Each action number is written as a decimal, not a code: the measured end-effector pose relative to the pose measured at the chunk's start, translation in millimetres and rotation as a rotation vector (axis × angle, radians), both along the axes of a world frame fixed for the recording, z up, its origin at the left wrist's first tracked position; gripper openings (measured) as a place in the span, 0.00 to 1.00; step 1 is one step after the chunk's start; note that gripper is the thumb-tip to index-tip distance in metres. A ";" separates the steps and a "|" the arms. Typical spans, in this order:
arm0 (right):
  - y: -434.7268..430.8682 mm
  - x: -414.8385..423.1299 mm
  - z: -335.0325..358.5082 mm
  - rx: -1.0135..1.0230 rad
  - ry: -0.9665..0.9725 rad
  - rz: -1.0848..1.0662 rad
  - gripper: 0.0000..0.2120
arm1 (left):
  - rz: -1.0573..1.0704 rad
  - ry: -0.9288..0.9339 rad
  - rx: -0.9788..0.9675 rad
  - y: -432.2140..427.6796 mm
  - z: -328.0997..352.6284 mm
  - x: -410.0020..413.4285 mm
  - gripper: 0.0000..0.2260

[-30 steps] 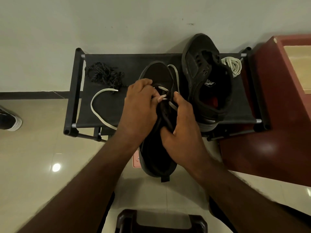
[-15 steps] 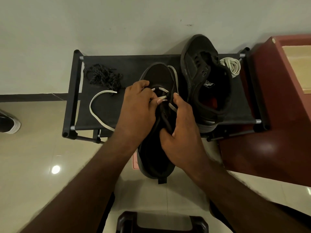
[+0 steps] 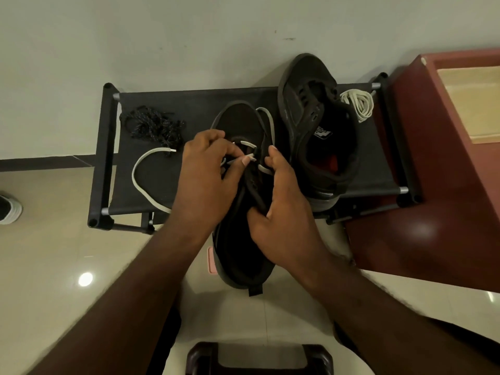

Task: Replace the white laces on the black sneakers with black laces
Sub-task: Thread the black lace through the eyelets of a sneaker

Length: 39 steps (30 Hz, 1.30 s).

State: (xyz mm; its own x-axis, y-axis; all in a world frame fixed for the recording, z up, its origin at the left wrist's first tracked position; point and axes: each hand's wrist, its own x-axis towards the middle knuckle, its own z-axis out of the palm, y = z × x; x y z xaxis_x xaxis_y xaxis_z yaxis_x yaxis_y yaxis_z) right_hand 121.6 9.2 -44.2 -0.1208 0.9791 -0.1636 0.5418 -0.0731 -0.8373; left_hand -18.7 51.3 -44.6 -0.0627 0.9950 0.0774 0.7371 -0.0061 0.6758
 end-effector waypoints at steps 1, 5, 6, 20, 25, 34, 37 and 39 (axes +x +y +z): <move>-0.1 0.5 0.8 -0.005 -0.002 0.008 0.43 | 0.001 0.032 0.006 0.2 0.6 0.1 0.05; 0.5 2.7 0.5 0.007 -0.004 0.018 0.39 | 0.060 -0.030 0.064 -0.9 -1.4 1.0 0.04; 0.9 3.3 -0.8 0.025 -0.009 0.021 0.37 | 0.095 -0.081 0.080 -0.9 -1.8 0.9 0.04; -0.2 3.8 -6.5 0.113 -0.113 0.065 0.30 | -0.016 0.035 0.041 -0.9 -2.9 -2.4 0.08; -0.9 2.0 -5.5 0.116 -0.149 0.076 0.31 | 0.132 -0.082 0.067 -1.2 2.0 2.3 0.01; -1.4 3.2 -6.5 0.140 -0.177 0.091 0.31 | 0.236 -0.387 0.073 1.2 5.9 -1.4 0.05; -0.8 3.4 -6.6 0.143 -0.163 0.089 0.31 | 0.001 -0.050 0.074 0.9 -0.6 -2.5 0.10; -0.6 3.1 -6.7 0.141 -0.157 0.087 0.31 | -0.011 0.026 0.067 0.6 -3.3 -3.1 0.08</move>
